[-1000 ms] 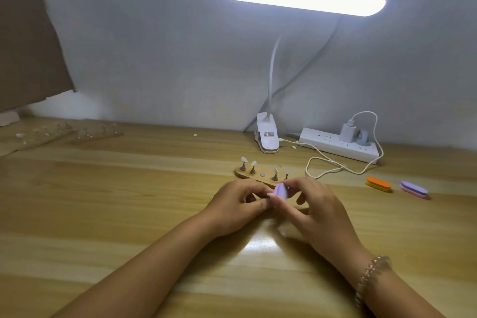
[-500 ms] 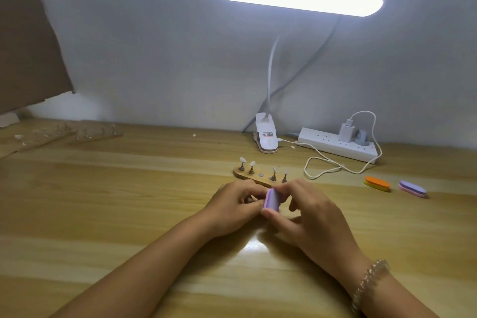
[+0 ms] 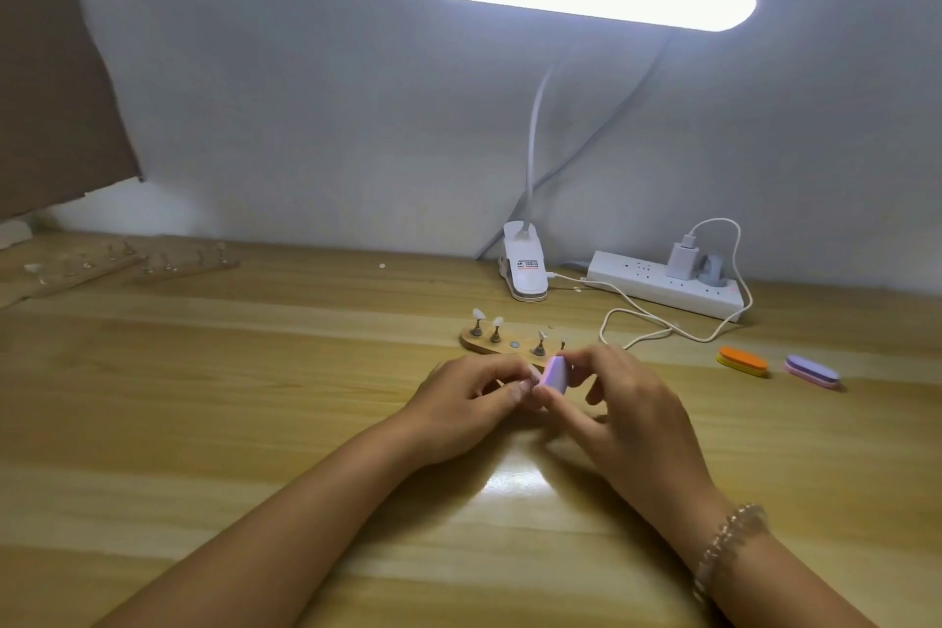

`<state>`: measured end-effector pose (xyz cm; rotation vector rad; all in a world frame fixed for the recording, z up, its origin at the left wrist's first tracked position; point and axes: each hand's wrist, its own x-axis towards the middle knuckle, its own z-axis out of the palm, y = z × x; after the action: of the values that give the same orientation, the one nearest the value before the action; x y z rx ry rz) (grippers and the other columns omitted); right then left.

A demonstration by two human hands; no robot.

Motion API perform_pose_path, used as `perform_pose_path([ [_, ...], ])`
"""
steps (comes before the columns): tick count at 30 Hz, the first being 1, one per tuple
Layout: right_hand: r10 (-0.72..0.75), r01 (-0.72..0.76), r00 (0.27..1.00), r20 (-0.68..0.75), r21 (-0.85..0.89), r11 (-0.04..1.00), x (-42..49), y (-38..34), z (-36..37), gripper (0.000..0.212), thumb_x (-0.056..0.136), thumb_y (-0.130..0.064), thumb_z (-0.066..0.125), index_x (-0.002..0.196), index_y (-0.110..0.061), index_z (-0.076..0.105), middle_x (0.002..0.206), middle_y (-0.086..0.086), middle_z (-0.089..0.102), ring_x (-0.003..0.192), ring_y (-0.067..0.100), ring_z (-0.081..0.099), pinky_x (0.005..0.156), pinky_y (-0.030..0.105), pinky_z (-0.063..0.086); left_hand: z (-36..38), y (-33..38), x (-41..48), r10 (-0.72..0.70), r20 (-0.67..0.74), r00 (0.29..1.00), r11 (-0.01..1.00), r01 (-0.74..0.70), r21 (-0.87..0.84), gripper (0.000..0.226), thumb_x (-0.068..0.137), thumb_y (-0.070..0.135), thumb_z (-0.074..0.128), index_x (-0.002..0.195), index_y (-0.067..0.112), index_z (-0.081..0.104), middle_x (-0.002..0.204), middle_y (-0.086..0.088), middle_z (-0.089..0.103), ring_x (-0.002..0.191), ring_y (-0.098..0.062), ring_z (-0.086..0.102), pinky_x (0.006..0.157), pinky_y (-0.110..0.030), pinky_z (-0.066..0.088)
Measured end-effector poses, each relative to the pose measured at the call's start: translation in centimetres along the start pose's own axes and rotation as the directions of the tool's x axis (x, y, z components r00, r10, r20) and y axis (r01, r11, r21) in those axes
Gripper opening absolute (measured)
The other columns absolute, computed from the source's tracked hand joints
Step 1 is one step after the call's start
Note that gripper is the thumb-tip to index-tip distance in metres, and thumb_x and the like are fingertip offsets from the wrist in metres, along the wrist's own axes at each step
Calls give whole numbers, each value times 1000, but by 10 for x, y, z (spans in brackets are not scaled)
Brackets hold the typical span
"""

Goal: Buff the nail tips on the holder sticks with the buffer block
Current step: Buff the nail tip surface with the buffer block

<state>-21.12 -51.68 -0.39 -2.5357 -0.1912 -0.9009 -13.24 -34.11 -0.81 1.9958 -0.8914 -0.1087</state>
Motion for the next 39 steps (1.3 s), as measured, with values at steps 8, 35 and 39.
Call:
perform_pose_path([
  [8, 136, -130, 990, -35, 134, 982, 4, 5, 0, 25, 78, -49, 73, 88, -30, 59, 83, -16, 59, 71, 5, 55, 64, 29, 47, 2, -1, 1, -14, 14, 1000, 999, 15, -28, 27, 93, 35, 52, 106, 27, 74, 99, 8, 75, 103, -15, 68, 97, -47, 50],
  [35, -121, 133, 990, 71, -190, 973, -4, -13, 1, 31, 69, -35, 80, 85, -18, 60, 79, -5, 57, 67, 19, 56, 63, 31, 44, 0, 2, -1, -8, -33, 999, 999, 9, 44, 23, 98, 19, 57, 112, 20, 75, 105, 6, 75, 102, -22, 68, 90, -49, 51],
  [39, -79, 74, 997, -27, -131, 989, -1, -9, 0, 27, 72, -29, 81, 85, -18, 60, 78, -7, 55, 70, 16, 55, 66, 29, 42, 1, 4, -2, -6, 13, 1000, 998, 5, 67, 33, 90, 32, 50, 111, 26, 75, 103, 9, 75, 103, -19, 67, 91, -47, 51],
])
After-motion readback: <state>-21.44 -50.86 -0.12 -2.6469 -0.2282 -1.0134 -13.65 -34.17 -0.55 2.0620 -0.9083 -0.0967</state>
